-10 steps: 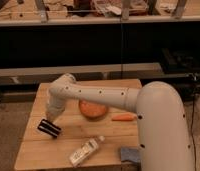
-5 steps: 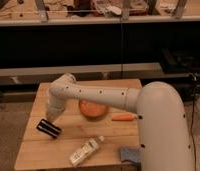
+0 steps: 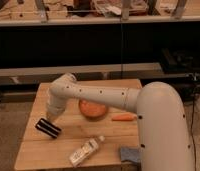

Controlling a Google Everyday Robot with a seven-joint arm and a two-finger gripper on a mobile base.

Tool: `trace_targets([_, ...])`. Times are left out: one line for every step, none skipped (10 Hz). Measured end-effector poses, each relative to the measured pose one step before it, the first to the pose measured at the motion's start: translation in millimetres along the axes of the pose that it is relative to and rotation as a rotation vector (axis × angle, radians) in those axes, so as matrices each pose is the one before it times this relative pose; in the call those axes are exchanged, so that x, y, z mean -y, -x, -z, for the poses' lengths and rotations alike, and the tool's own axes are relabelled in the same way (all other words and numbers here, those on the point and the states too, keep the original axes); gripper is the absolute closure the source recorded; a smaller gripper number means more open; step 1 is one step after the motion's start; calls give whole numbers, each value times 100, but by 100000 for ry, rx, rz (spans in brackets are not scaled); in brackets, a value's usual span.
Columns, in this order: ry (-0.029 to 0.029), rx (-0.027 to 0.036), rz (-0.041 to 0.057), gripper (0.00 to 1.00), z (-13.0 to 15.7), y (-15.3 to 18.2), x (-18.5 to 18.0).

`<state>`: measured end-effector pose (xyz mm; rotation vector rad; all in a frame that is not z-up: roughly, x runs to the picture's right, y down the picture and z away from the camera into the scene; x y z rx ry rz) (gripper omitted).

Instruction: Knock the eraser over

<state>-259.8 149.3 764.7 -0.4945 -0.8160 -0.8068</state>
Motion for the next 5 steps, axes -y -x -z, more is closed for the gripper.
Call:
trace_targets([314,587,32,95,12,14,-52])
trace_targets([212,349,-72,95,17,-14,-56])
trace_targets([41,72,31,95,19,3,20])
trace_targets([92,101,-65,95,-24,-31,-29])
trace_targets([130,300,59,95,64,10,17])
